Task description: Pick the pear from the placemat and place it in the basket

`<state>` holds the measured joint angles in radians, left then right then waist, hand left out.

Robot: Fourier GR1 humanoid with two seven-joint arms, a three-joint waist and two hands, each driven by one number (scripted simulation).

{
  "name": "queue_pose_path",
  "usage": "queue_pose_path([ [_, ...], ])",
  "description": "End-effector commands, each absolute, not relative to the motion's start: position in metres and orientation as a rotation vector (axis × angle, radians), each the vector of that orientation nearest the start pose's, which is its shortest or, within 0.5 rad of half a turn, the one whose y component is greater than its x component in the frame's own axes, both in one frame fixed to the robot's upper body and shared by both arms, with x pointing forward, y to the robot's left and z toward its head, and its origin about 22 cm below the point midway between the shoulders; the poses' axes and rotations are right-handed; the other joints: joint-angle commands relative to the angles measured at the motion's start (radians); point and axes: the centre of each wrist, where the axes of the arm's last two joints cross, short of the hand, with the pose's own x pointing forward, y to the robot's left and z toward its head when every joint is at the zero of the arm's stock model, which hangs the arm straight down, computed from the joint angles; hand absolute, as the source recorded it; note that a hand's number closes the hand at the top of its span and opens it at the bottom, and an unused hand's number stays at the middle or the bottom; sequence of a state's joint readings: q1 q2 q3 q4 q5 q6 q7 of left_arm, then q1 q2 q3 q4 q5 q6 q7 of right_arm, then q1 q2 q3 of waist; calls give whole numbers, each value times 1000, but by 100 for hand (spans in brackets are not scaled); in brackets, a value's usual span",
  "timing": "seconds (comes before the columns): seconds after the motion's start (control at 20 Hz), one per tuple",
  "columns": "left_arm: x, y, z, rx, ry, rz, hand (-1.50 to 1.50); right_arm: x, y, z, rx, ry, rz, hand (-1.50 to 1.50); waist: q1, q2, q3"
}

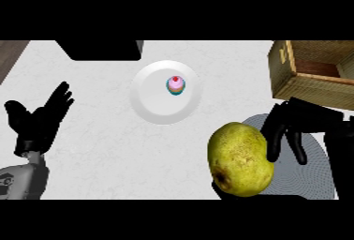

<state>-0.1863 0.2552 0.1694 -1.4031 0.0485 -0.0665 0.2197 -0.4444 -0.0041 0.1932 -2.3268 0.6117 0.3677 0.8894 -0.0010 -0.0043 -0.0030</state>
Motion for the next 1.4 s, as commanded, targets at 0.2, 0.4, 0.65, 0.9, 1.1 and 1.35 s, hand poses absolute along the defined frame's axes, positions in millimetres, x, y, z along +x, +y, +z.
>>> queue_pose_path([
  [0.2, 289, 312, 40, 182, -1383, -68, 0, 210, -175, 324, -704, -1833, 412, 150, 0, 0, 2],
  [0.4, 299, 308, 37, 189, -1389, -87, 0, 255, -182, 338, -836, -1769, 425, 150, 2, 5, 2],
  [0.65, 296, 305, 43, 183, -1392, -63, 0, 286, -226, 355, -984, -1698, 370, 150, 6, 5, 3],
  [0.9, 279, 322, 44, 207, -1370, -80, 0, 299, -271, 356, -988, -1678, 352, 150, 6, 3, 3],
  [1.1, 291, 311, 39, 193, -1386, -74, 0, 331, -289, 310, -1005, -1647, 380, 150, 7, 6, 3],
  [1.35, 290, 327, 39, 182, -1394, -73, 0, 349, -337, 293, -989, -1671, 348, 150, 9, 7, 3],
])
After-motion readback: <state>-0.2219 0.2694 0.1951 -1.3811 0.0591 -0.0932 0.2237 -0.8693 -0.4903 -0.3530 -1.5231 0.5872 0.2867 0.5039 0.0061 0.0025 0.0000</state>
